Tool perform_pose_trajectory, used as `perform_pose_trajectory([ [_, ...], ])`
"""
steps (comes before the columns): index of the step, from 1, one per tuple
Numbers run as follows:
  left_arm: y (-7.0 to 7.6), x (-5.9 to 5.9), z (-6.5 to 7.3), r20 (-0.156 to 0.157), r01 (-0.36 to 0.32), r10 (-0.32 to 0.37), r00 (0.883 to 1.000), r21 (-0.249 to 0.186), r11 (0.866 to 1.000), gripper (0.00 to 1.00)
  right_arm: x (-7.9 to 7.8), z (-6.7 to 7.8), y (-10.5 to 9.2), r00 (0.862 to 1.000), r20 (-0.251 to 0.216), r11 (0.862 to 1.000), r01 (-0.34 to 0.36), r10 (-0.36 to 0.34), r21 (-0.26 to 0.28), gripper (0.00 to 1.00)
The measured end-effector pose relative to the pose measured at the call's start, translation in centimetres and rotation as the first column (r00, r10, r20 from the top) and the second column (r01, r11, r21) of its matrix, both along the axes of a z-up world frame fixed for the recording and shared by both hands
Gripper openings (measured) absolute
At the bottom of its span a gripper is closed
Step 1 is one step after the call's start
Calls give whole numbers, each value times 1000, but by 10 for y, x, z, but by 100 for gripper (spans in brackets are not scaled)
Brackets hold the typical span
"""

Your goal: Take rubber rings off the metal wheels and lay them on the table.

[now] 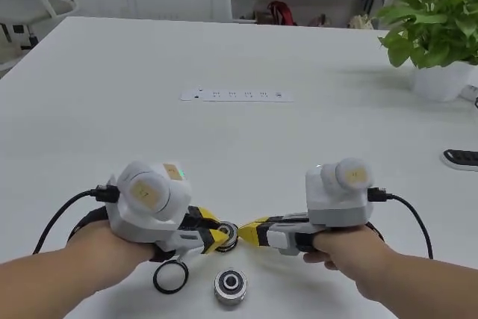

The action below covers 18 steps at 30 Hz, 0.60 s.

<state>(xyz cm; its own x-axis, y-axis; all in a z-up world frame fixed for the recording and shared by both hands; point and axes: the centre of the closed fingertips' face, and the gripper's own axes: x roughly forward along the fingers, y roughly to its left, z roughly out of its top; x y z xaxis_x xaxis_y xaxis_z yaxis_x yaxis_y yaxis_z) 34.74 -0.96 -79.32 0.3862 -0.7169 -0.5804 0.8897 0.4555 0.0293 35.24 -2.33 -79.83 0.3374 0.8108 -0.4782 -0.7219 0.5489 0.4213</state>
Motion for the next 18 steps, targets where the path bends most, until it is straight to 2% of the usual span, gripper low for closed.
perform_pose_trajectory([
  [18,0,0,0,1,-2,2,1000,6,1000,12,-2,2,2,1000,-18,1000,5,-5,13,0],
])
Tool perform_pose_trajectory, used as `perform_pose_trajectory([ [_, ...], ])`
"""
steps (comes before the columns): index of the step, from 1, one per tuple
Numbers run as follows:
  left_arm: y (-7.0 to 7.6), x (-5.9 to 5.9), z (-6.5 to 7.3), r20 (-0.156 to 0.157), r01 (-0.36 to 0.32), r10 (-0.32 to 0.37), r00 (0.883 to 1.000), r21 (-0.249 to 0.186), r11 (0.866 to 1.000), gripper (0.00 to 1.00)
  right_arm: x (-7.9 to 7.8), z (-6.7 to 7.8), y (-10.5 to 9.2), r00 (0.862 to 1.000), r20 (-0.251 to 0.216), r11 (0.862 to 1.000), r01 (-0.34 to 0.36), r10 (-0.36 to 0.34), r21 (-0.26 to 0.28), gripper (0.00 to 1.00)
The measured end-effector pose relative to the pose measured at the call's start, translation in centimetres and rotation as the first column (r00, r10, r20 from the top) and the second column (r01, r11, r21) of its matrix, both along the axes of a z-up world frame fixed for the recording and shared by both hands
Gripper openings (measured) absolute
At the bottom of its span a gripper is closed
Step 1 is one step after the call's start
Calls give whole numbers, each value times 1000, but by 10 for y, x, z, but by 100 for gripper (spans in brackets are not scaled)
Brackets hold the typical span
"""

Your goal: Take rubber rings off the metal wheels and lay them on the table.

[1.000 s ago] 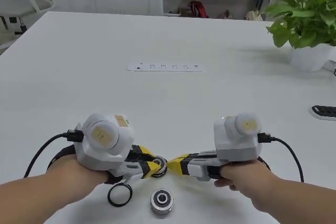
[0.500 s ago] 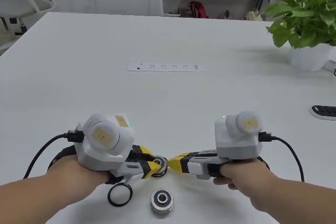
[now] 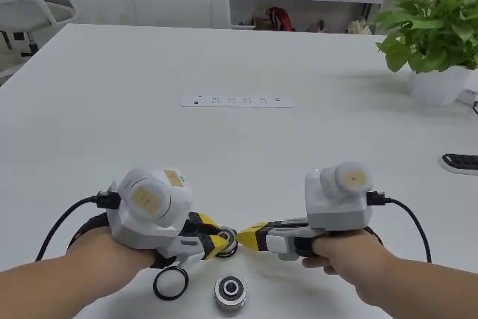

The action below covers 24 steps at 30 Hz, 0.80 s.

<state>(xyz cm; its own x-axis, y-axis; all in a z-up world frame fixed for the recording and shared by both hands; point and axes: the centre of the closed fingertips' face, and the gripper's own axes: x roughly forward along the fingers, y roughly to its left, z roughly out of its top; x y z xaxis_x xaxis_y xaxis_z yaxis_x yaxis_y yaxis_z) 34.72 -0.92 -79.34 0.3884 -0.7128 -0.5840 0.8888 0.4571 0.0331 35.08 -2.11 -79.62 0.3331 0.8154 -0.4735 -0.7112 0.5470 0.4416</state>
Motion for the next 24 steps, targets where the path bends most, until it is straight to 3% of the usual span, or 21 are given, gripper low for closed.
perform_pose_trajectory([
  [24,0,-1,0,-2,-2,2,1000,5,1000,12,-2,3,3,1000,-9,1000,-3,3,17,0],
])
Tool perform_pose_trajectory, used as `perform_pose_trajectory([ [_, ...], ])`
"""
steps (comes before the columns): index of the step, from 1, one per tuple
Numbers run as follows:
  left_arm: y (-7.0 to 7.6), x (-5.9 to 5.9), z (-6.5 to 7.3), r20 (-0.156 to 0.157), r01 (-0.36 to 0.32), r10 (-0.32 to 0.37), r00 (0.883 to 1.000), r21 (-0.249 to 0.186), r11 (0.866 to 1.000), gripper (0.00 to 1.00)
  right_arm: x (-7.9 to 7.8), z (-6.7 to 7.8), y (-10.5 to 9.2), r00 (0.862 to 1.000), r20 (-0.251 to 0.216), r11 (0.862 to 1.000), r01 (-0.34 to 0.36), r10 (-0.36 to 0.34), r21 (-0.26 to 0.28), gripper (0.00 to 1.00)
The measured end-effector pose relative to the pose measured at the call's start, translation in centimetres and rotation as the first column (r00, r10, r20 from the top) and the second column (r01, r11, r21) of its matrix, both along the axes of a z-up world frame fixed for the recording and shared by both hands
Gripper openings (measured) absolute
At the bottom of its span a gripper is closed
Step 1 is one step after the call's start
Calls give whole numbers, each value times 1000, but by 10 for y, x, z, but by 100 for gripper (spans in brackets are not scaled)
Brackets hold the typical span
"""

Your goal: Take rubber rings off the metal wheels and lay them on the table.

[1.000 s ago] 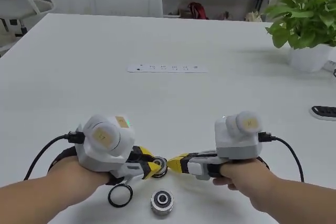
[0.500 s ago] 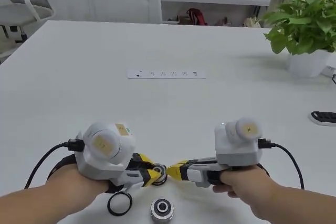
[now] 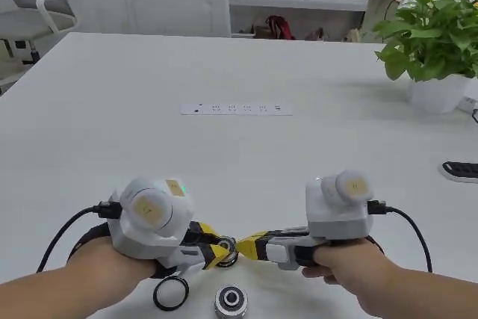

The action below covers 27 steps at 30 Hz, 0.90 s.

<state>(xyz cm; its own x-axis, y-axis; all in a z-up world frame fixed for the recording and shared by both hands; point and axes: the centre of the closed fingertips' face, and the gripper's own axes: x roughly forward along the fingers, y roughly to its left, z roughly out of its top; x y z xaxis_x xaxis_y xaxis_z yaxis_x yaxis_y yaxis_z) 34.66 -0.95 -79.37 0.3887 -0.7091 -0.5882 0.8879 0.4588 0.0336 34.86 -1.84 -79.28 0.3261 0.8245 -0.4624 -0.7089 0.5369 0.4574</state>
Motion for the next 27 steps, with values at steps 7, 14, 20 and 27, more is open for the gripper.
perform_pose_trajectory([
  [7,0,0,0,-2,3,-3,1000,5,1000,12,0,1,1,1000,1,1000,-8,8,5,0],
  [14,0,0,0,-3,3,-3,1000,7,1000,12,-1,1,1,1000,2,1000,-10,10,10,0],
  [20,0,0,0,-3,2,-2,1000,7,1000,12,-2,2,2,1000,4,1000,-12,12,10,0],
  [27,0,0,0,-3,1,-1,1000,9,1000,12,-3,3,4,1000,7,1000,-18,18,10,0],
])
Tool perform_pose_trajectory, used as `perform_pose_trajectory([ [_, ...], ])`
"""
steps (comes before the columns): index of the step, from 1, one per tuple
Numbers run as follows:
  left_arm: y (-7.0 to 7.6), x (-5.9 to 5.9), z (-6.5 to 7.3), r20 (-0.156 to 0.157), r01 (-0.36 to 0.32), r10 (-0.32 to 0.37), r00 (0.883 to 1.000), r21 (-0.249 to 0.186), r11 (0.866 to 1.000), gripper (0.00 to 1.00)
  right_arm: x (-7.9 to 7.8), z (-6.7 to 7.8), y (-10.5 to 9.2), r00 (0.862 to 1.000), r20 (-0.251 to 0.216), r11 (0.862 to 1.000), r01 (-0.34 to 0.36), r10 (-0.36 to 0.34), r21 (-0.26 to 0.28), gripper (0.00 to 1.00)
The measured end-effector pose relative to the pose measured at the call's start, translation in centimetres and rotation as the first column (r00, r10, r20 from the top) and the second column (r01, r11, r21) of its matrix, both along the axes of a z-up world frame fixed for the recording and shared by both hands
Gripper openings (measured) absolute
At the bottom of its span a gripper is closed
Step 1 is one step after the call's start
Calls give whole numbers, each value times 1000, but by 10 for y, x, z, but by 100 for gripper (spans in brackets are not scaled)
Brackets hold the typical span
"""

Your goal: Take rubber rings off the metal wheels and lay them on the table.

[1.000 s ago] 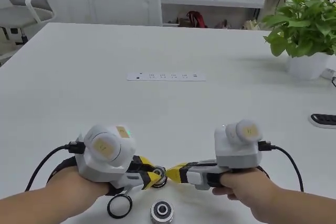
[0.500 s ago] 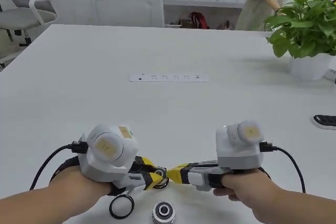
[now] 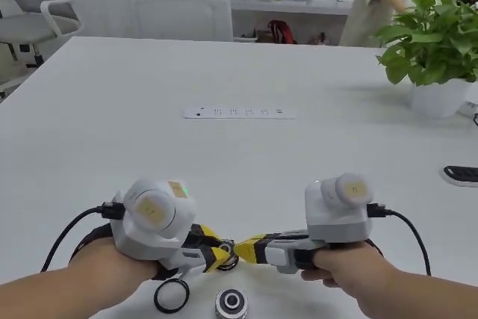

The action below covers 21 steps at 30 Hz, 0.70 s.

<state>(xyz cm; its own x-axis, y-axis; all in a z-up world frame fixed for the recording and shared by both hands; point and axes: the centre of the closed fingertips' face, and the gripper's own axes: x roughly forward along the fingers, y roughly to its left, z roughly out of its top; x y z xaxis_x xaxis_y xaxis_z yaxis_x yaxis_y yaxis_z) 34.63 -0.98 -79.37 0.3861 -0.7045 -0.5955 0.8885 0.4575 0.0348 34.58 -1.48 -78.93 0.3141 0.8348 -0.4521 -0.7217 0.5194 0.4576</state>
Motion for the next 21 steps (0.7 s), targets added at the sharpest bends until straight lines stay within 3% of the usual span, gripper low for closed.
perform_pose_trajectory([
  [17,0,0,0,-1,2,-2,1000,0,1000,12,-4,5,7,1000,-1,999,-24,24,25,0],
  [18,0,0,0,-1,1,-1,1000,0,1000,12,-5,6,8,1000,0,999,-28,28,31,0],
  [19,0,0,0,-1,0,0,1000,0,1000,12,-11,15,17,998,-16,994,-52,53,92,0],
  [20,0,0,0,2,1,-1,1000,0,1000,12,-8,11,12,999,0,998,-33,33,45,0],
  [21,0,0,0,1,0,0,1000,-1,1000,12,-8,11,12,999,19,998,-49,49,35,0],
])
